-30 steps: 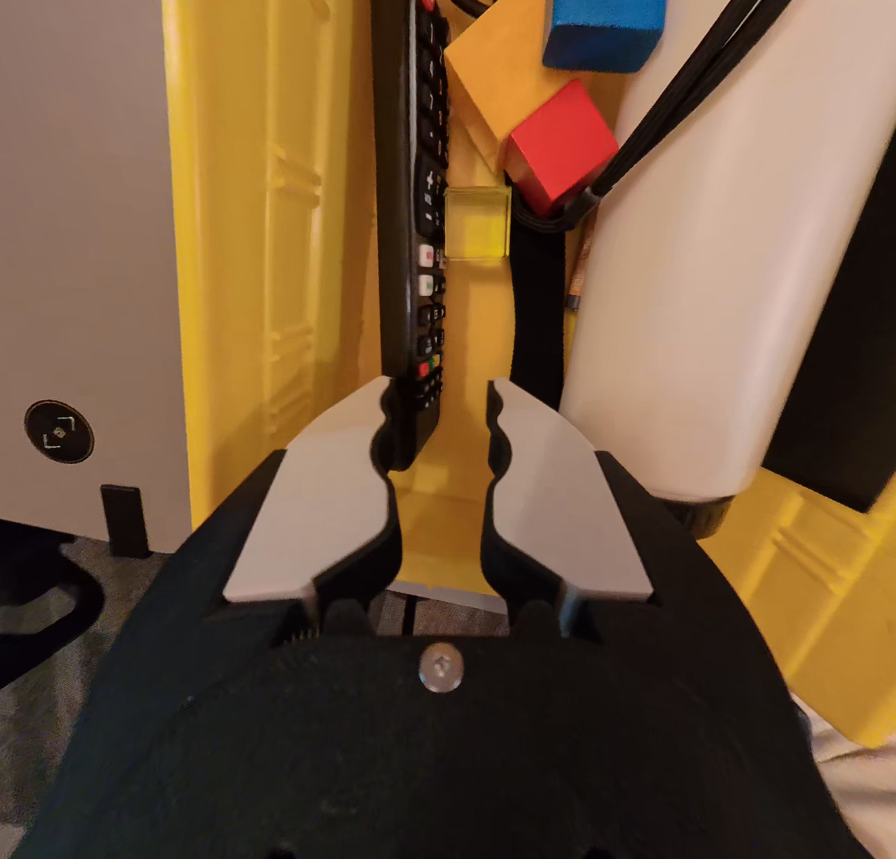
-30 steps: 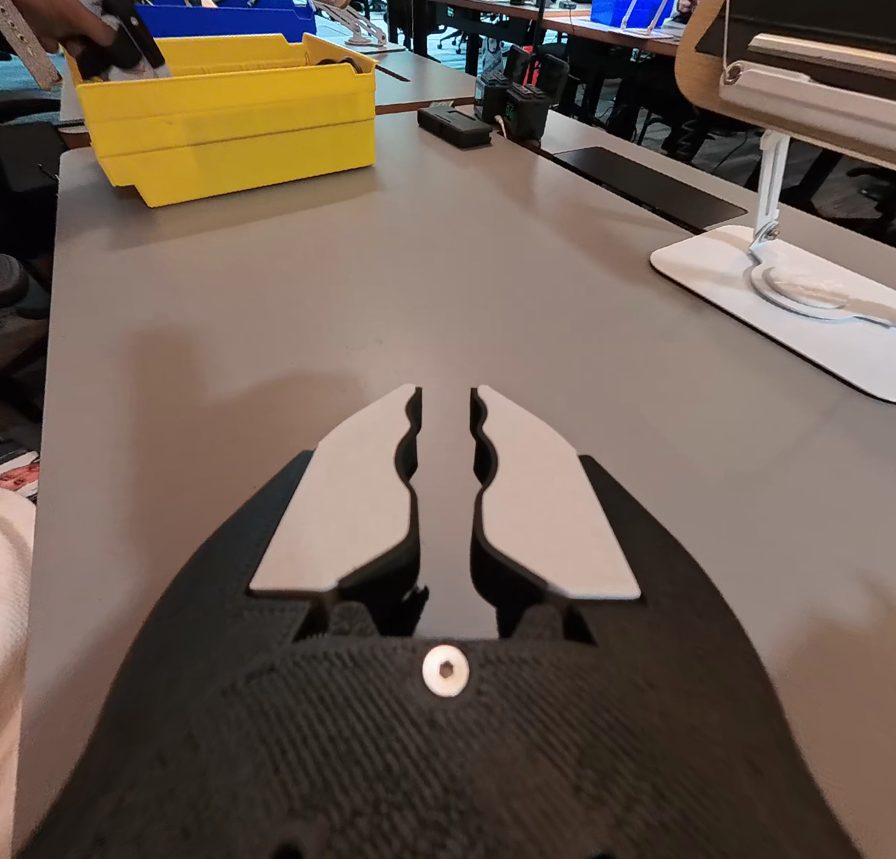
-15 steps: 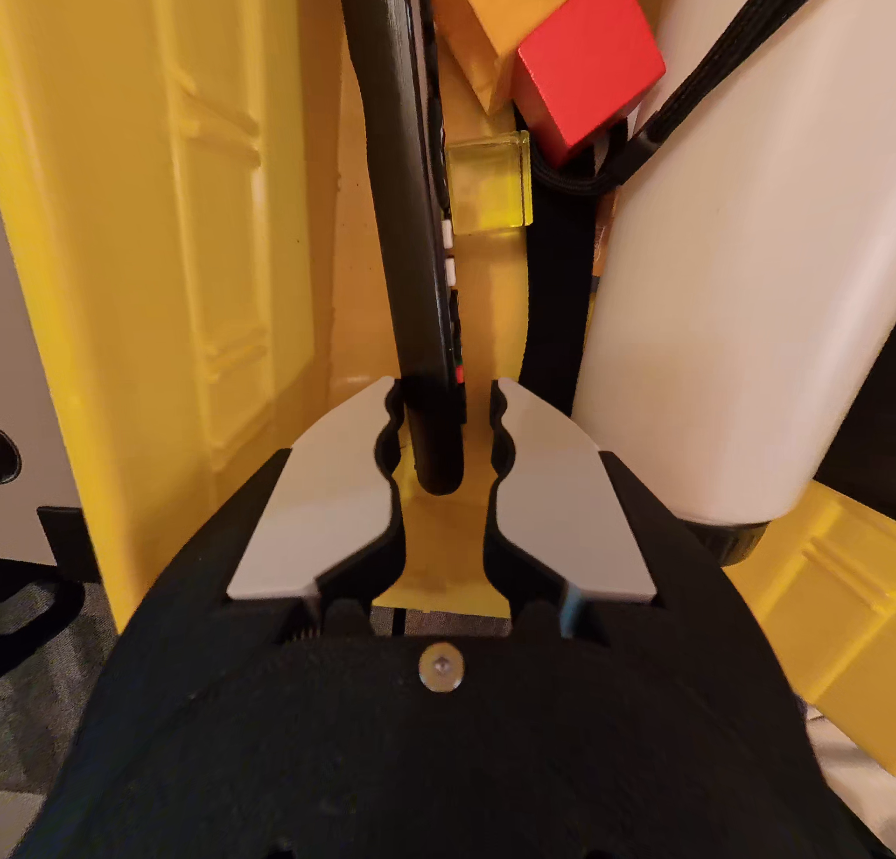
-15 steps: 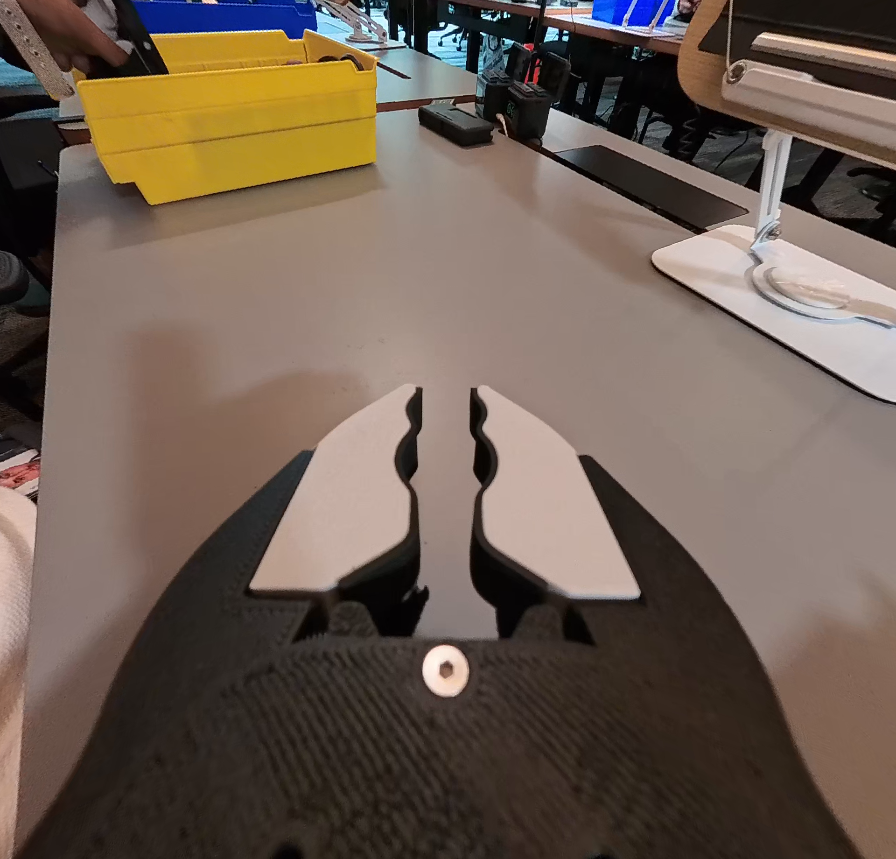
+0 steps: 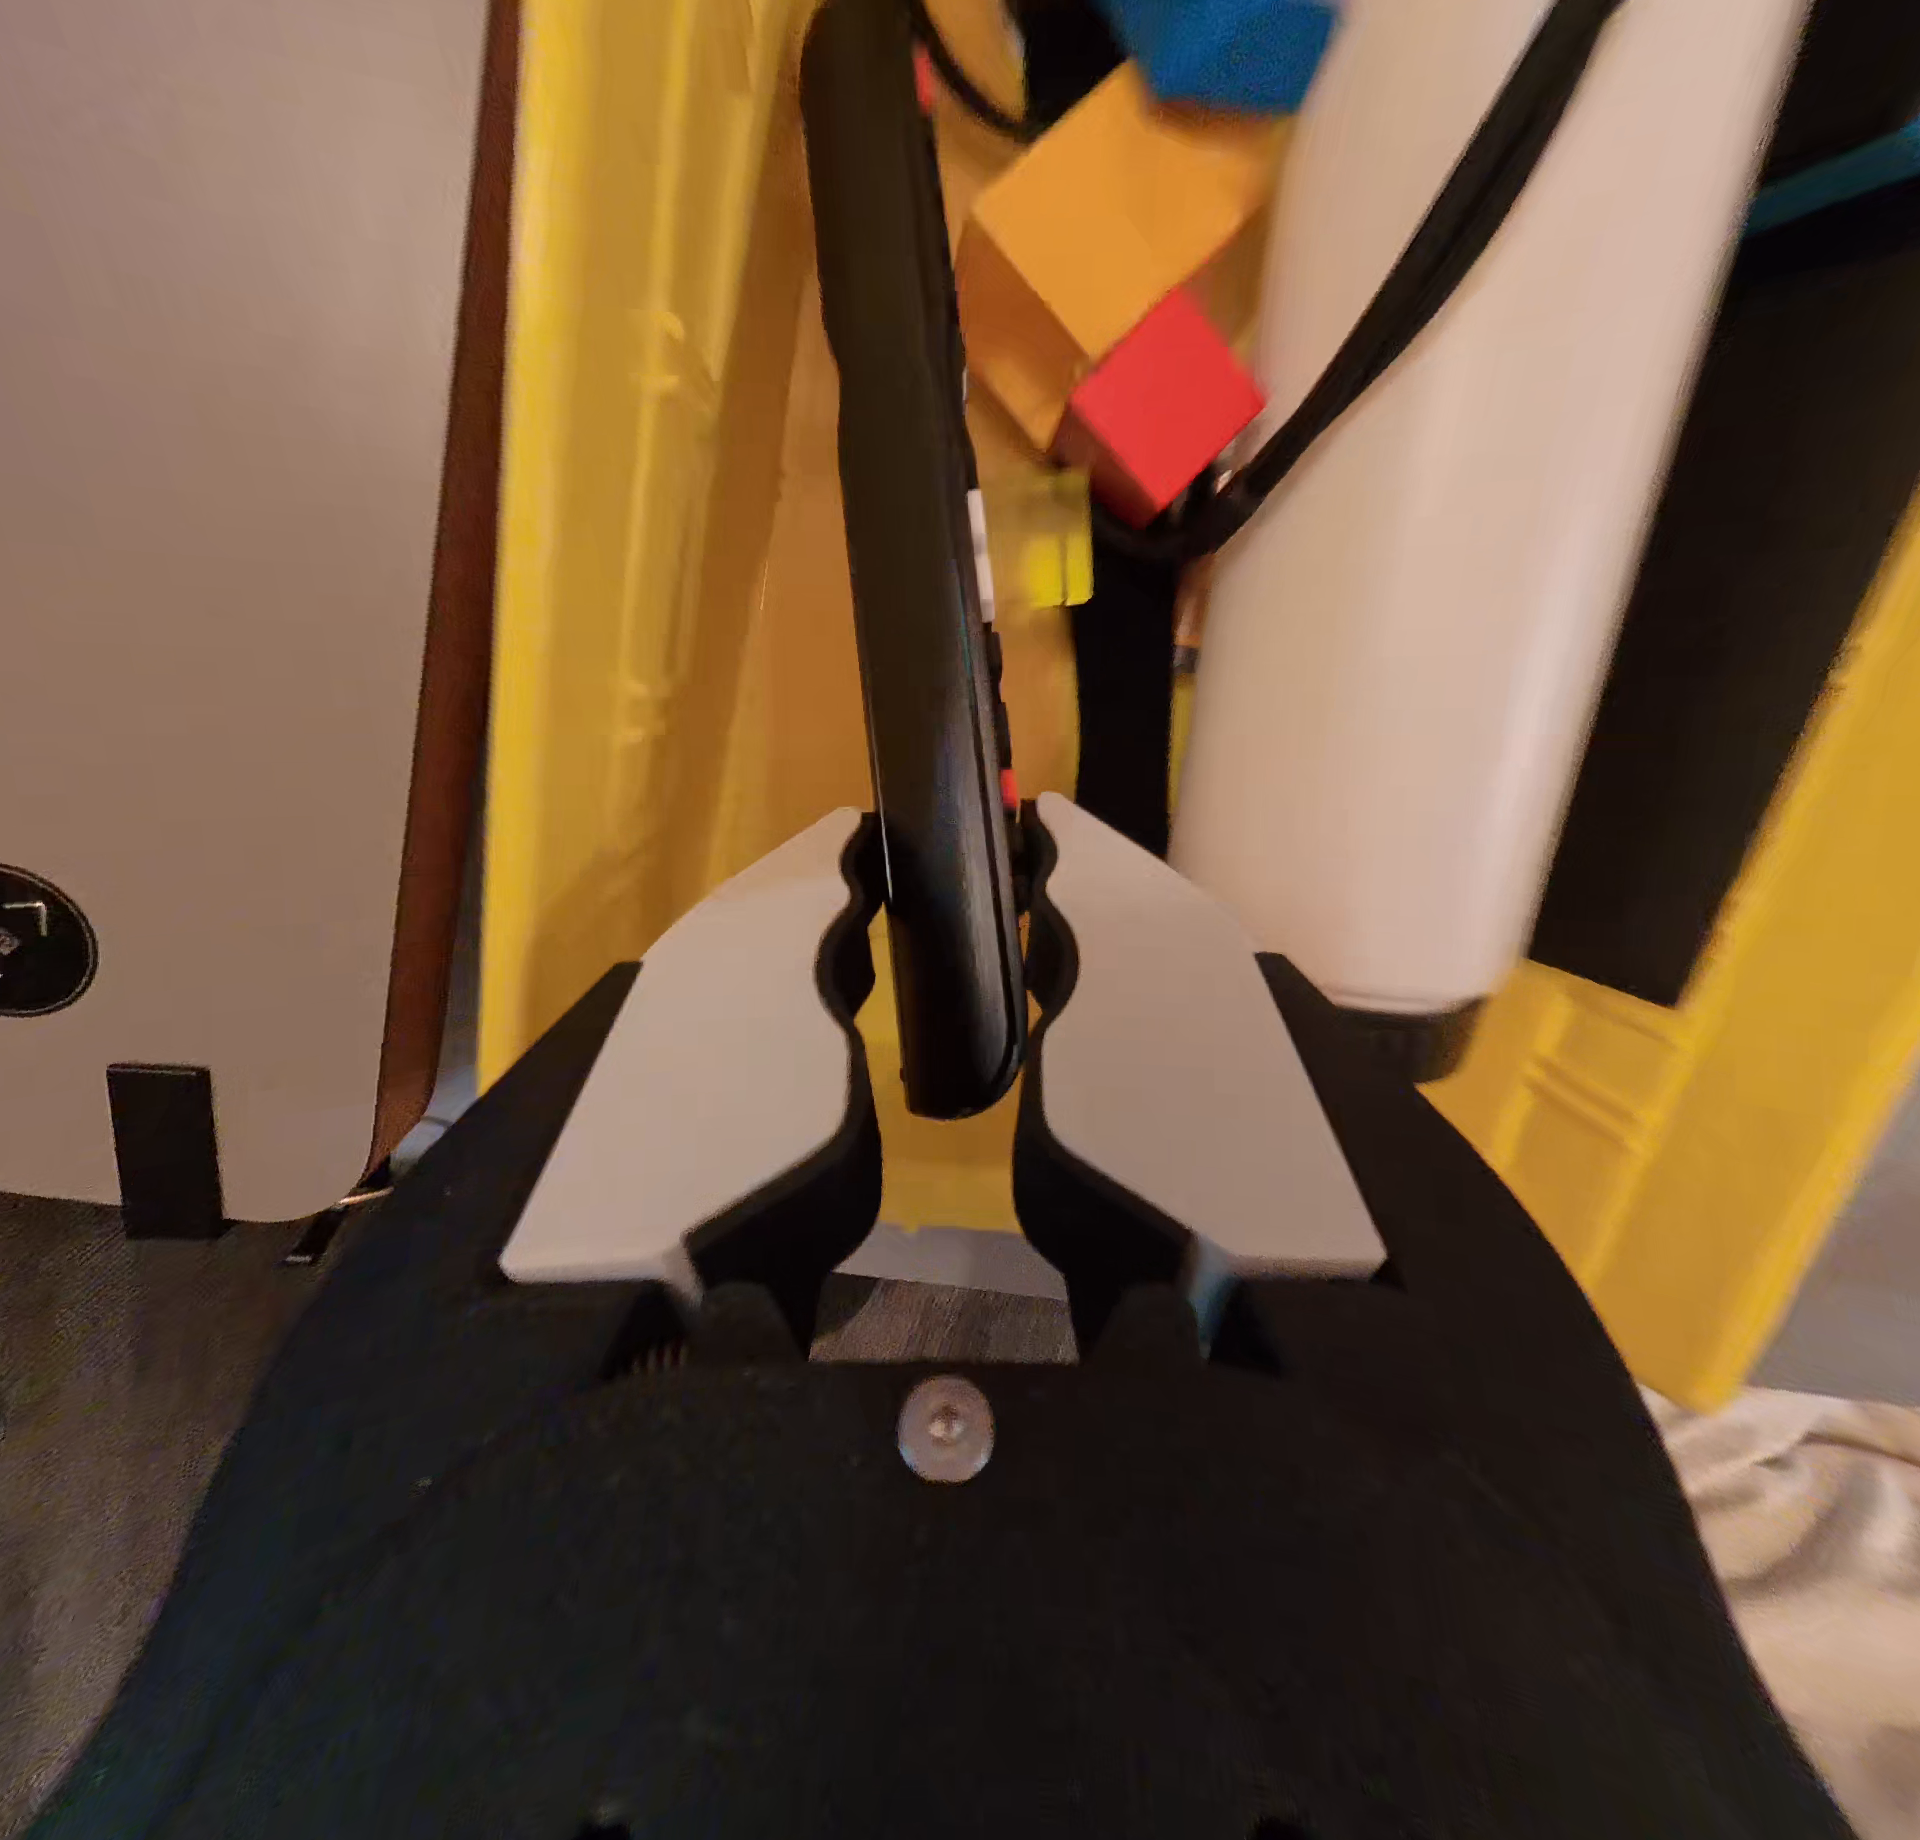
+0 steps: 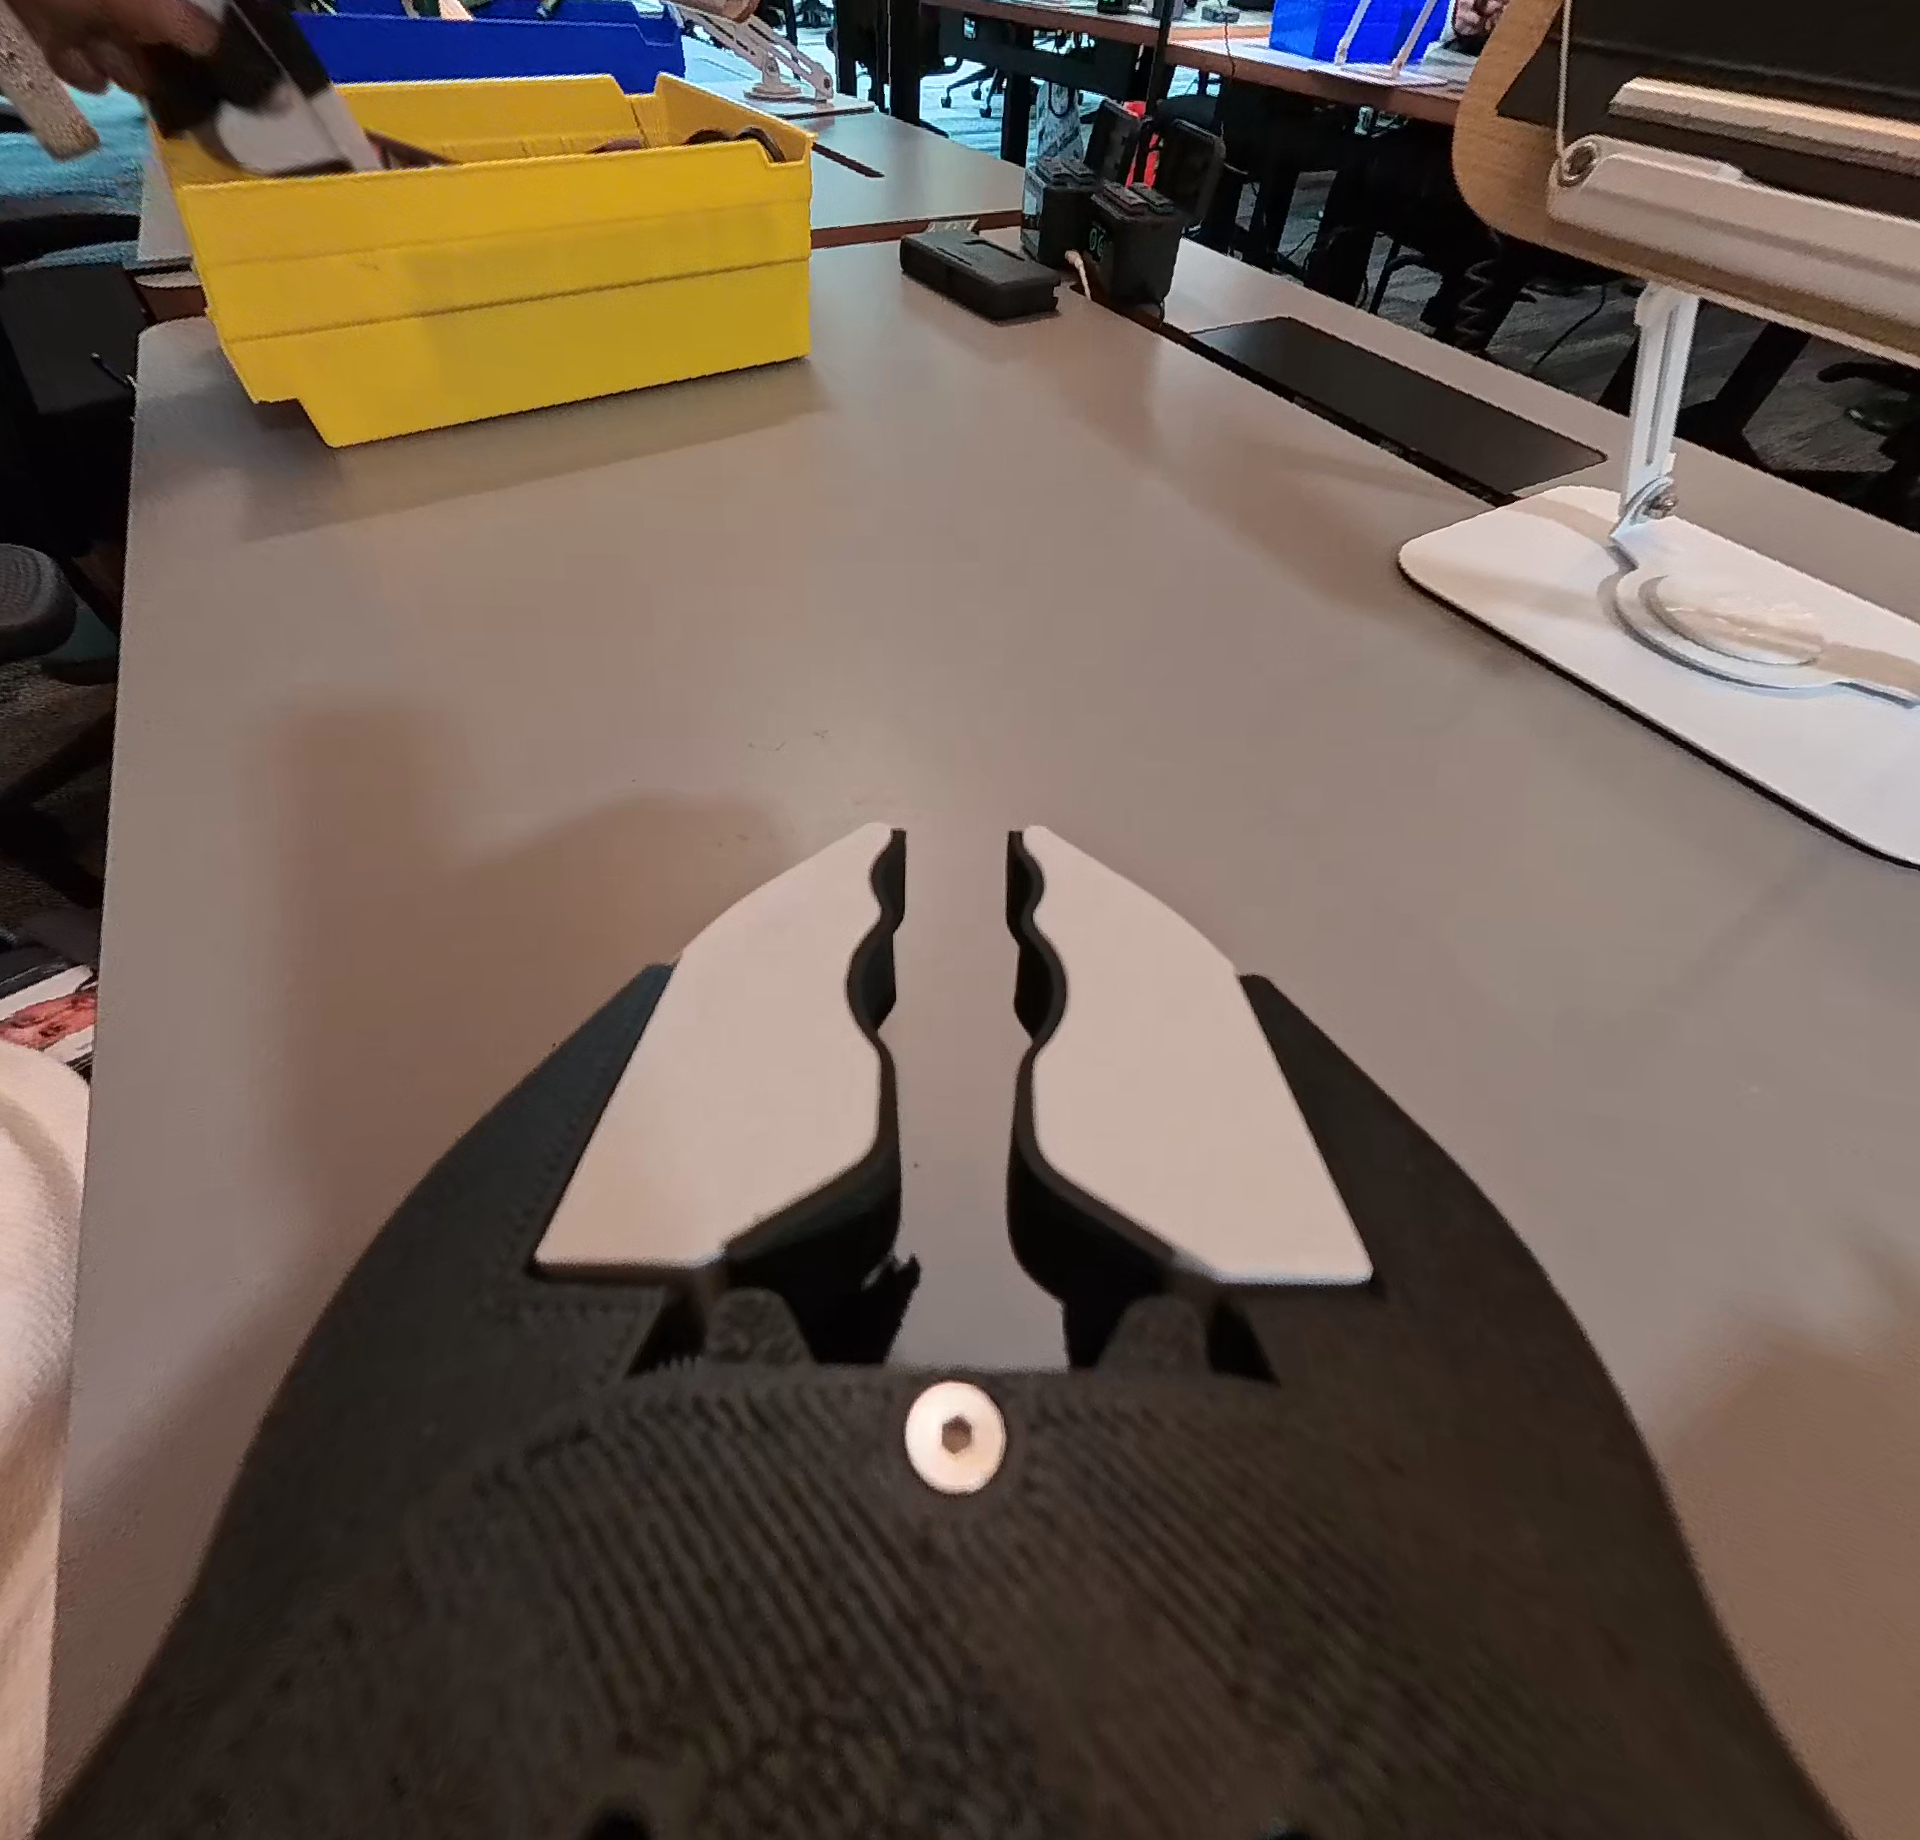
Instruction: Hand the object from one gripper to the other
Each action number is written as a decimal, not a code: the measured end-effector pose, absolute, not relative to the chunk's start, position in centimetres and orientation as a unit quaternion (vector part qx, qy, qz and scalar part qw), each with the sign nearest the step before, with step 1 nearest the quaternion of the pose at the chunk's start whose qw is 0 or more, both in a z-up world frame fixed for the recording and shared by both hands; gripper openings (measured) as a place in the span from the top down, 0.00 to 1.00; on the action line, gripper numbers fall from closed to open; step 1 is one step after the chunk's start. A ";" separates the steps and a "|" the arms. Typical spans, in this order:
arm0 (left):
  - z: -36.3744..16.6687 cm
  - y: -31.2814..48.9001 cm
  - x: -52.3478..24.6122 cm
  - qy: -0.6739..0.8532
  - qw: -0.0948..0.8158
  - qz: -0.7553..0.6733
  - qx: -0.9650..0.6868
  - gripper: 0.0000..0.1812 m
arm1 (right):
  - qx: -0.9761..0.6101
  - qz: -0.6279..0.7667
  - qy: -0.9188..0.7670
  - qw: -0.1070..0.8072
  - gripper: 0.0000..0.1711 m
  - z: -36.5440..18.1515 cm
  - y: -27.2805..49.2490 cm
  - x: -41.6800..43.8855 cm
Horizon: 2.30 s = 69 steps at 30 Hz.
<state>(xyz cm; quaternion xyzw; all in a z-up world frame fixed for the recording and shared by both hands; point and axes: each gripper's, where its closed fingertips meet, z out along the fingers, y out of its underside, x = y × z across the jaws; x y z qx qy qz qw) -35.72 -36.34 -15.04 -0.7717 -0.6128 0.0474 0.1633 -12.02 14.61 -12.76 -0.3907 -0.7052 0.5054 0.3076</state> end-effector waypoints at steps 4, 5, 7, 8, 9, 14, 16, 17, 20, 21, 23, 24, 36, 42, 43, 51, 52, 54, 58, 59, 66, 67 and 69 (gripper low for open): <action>-11.0 -35.7 -36.7 -0.604 0.286 0.063 -0.741 0.86 | -0.391 0.508 -0.705 0.304 0.89 -12.8 14.5 -12.0; -10.1 -35.6 -37.0 -0.602 0.310 0.068 -0.733 0.86 | -0.390 0.508 -0.705 0.304 0.89 -12.8 14.5 -12.0; -8.3 -35.7 -37.7 -0.594 0.350 0.102 -0.717 0.86 | -0.390 0.510 -0.704 0.305 0.89 -12.6 14.5 -12.0; -7.0 -35.4 -38.1 -0.588 0.380 0.117 -0.704 0.86 | -0.390 0.511 -0.703 0.305 0.89 -12.6 14.4 -11.9; -5.5 -34.8 -38.4 -0.576 0.418 0.125 -0.691 0.86 | -0.390 0.513 -0.702 0.305 0.89 -12.5 14.4 -11.9; 2.8 -25.1 -35.8 -0.416 0.629 0.014 -0.657 0.86 | -0.393 0.532 -0.690 0.295 0.89 -12.2 14.0 -12.1; 5.1 -19.6 -33.6 -0.343 0.668 -0.028 -0.660 0.86 | -0.394 0.552 -0.679 0.283 0.89 -11.9 13.5 -12.2; 5.7 -16.6 -32.4 -0.307 0.678 -0.046 -0.667 0.86 | -0.394 0.568 -0.668 0.274 0.88 -11.5 13.2 -12.4; 5.1 -6.9 -27.9 -0.200 0.695 -0.108 -0.683 0.86 | -0.395 0.635 -0.623 0.228 0.82 -10.1 11.8 -12.6; 4.3 -3.8 -26.1 -0.168 0.702 -0.136 -0.679 0.87 | -0.398 0.653 -0.608 0.213 0.79 -9.7 11.5 -12.7; 2.0 1.5 -22.2 -0.132 0.705 -0.215 -0.663 0.87 | -0.402 0.676 -0.583 0.204 0.75 -8.9 11.3 -12.6; 0.7 3.7 -20.4 -0.127 0.702 -0.253 -0.653 0.87 | -0.403 0.682 -0.573 0.210 0.74 -8.5 11.6 -12.5; -7.0 13.8 -6.9 -0.092 0.662 -0.368 -0.647 0.87 | -0.406 0.823 -0.373 0.137 0.73 -4.0 17.8 -7.8; -7.7 14.3 -5.0 -0.071 0.656 -0.409 -0.630 0.87 | -0.388 0.837 -0.344 0.176 0.71 -2.6 19.2 -6.4; -8.0 14.3 -4.8 -0.069 0.654 -0.414 -0.630 0.87 | -0.392 0.838 -0.333 0.181 0.73 -2.4 19.8 -6.4; -10.6 14.8 -2.5 -0.025 0.589 -0.440 -0.677 0.86 | -0.411 0.816 -0.370 0.170 0.86 -2.5 19.6 -6.5; -10.8 14.8 -2.4 -0.014 0.587 -0.432 -0.685 0.83 | -0.407 0.807 -0.389 0.178 0.86 -2.3 19.3 -6.4; -10.8 14.7 -2.3 0.002 0.592 -0.415 -0.691 0.80 | -0.398 0.788 -0.427 0.197 0.86 -2.2 18.6 -6.3; -11.1 14.8 -2.4 0.010 0.594 -0.396 -0.701 0.74 | -0.374 0.730 -0.517 0.244 0.85 -2.5 17.4 -6.0; -11.2 14.8 -2.3 0.014 0.592 -0.392 -0.704 0.73 | -0.364 0.713 -0.542 0.256 0.86 -2.6 17.0 -5.9; -12.1 14.4 -1.0 0.114 0.580 -0.317 -0.741 0.67 | -0.311 0.671 -0.627 0.246 0.85 -4.1 13.8 -5.4; -12.1 14.2 -0.7 0.125 0.581 -0.317 -0.740 0.66 | -0.309 0.680 -0.622 0.235 0.86 -4.0 13.6 -5.3; -11.9 14.0 -0.3 0.141 0.583 -0.314 -0.736 0.66 | -0.302 0.697 -0.611 0.223 0.86 -3.5 13.5 -4.9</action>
